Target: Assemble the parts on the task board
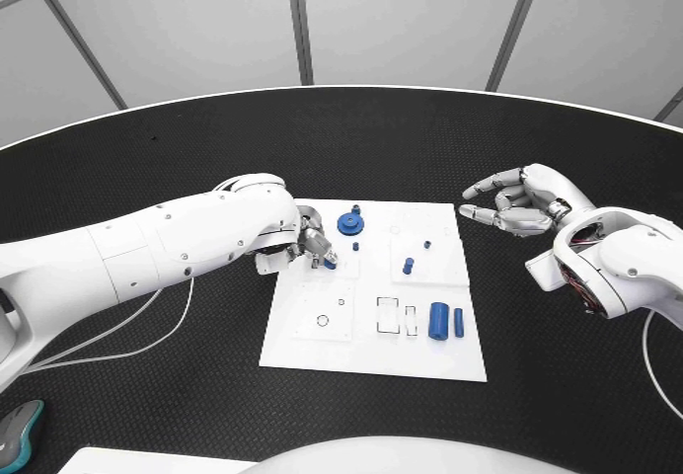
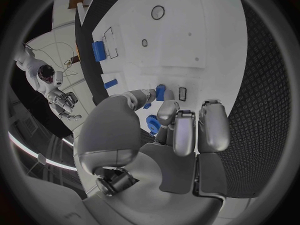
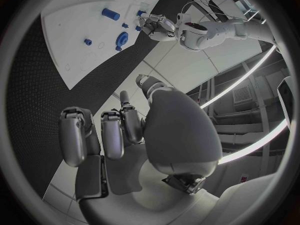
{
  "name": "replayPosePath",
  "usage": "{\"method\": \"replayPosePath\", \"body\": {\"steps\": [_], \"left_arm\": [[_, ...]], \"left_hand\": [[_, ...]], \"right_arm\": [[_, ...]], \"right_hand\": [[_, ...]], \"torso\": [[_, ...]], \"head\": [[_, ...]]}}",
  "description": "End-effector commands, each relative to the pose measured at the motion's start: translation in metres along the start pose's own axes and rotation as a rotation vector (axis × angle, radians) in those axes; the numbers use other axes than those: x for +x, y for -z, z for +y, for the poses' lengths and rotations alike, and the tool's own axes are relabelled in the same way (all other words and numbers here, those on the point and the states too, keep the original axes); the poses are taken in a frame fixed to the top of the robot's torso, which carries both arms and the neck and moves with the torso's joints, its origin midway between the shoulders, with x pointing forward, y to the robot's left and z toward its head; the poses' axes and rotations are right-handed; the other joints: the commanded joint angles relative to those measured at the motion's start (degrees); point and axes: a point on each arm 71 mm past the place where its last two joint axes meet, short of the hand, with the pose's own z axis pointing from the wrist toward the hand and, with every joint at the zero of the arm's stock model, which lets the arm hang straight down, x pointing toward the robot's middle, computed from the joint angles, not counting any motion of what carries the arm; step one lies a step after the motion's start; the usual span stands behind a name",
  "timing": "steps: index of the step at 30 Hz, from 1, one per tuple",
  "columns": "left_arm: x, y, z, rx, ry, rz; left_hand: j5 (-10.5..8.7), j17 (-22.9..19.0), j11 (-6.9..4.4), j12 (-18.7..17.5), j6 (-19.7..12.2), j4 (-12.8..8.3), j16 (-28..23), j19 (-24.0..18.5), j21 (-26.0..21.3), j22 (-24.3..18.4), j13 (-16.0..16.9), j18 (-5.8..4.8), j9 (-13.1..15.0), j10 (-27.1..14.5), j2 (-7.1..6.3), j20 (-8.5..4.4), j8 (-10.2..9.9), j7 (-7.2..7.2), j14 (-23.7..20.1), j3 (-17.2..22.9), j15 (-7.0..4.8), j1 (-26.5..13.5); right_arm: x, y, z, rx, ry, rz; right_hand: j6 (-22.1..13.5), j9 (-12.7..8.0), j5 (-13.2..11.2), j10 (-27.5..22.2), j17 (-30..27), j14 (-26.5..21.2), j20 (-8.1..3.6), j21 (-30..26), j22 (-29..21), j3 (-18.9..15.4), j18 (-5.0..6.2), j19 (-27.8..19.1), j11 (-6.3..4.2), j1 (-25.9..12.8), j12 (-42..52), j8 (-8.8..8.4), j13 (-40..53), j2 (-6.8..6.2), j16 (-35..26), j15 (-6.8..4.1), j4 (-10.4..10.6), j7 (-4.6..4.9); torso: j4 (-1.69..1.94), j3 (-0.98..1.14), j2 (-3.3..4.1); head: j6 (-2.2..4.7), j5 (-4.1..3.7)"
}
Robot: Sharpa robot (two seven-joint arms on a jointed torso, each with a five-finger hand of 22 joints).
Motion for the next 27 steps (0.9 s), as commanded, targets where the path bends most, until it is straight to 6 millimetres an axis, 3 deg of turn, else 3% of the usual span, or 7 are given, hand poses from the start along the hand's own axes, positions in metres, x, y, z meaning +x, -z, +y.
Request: {"method": "replayPosePath", "body": {"steps": [1, 27], "left_arm": [[-0.0002, -0.0002, 0.0002, -0.001, 0.0, 0.0], [0.0008, -0.0025, -0.0047, -0.007, -0.012, 0.012]], "left_hand": [[0.39, 8.9, -0.1, 0.3, 0.3, -8.1, 0.1, 0.5, 0.3, 0.1, 0.1, -1.03, 0.0, 0.5, -0.23, -0.03, 0.3, -0.03, 4.1, 7.7, -0.45, 0.2], [0.4, 8.8, -0.13, 0.2, 0.4, -8.1, 0.1, 0.6, 0.3, 0.1, 0.1, -1.04, 0.0, 0.6, -0.34, -0.04, 0.3, -0.05, 4.1, 7.7, -0.48, 0.2]], "right_arm": [[0.0, 0.0, 0.0, 0.0, 0.0, 0.0], [0.0005, 0.0001, 0.0004, -0.001, 0.0, 0.002]], "right_hand": [[0.4, -0.1, 0.3, 0.1, 10.9, 5.0, -0.36, -0.3, 11.2, -0.1, 0.47, 3.5, -0.32, 0.3, 0.3, 0.24, 6.1, -0.28, -0.4, -0.32, 0.4, 0.11], [0.4, -0.1, 0.3, 0.1, 10.9, 5.0, -0.36, -0.3, 11.2, -0.1, 0.47, 3.5, -0.32, 0.3, 0.3, 0.24, 6.1, -0.28, -0.4, -0.32, 0.4, 0.11]], "torso": [[0.01, 0.01, -0.02], [-0.01, 0.05, 0.03]], "head": [[-0.06, 0.0], [-0.3, -0.15]]}}
